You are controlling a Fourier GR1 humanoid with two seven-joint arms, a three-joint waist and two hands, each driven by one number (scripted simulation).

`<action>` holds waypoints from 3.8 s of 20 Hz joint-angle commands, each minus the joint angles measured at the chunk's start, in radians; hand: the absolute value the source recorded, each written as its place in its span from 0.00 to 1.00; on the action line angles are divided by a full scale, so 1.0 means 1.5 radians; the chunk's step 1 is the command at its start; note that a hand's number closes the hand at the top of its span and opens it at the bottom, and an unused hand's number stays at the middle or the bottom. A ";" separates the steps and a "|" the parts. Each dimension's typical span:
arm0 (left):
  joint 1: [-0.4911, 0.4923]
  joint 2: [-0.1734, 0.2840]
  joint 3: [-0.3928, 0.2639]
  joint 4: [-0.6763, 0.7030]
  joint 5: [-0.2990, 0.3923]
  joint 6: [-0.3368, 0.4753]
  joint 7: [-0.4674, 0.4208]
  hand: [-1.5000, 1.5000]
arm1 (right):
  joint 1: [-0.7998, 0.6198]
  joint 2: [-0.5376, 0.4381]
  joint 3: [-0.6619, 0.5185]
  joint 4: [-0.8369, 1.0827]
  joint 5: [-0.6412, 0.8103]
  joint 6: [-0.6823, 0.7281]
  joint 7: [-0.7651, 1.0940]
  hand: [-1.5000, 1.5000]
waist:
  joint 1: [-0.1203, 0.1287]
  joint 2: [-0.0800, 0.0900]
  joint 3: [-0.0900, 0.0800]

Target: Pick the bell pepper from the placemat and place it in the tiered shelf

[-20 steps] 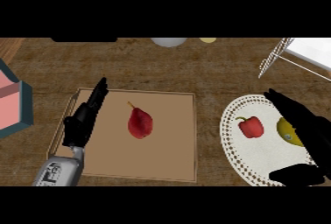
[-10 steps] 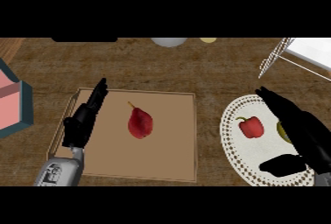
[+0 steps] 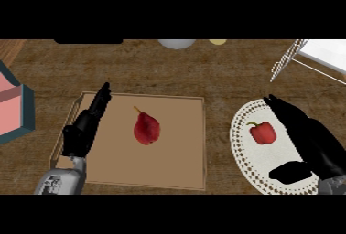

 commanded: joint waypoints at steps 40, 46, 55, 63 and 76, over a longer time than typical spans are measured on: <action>0.032 -0.069 0.005 -0.015 -0.056 0.002 -0.009 0.50 | -0.023 0.050 -0.027 0.232 0.180 -0.132 -0.228 1.00 | 0.000 0.000 0.000; -0.027 -0.038 0.036 0.007 -0.035 -0.027 0.007 0.50 | -0.126 0.220 -0.110 0.271 0.203 -0.134 0.101 1.00 | 0.007 0.004 -0.001; -0.049 -0.036 0.033 0.032 -0.040 -0.034 0.001 0.50 | -0.334 0.225 -0.098 0.296 0.132 -0.418 0.400 1.00 | 0.025 0.004 0.000; -0.003 -0.048 0.023 0.035 -0.050 -0.021 -0.026 0.50 | -0.509 0.226 -0.040 0.258 0.287 -0.393 0.611 1.00 | 0.005 -0.002 -0.001; -0.003 -0.033 0.043 0.011 -0.028 -0.038 -0.008 0.50 | -0.614 0.153 -0.137 0.249 0.473 -0.260 0.598 1.00 | 0.001 -0.002 -0.001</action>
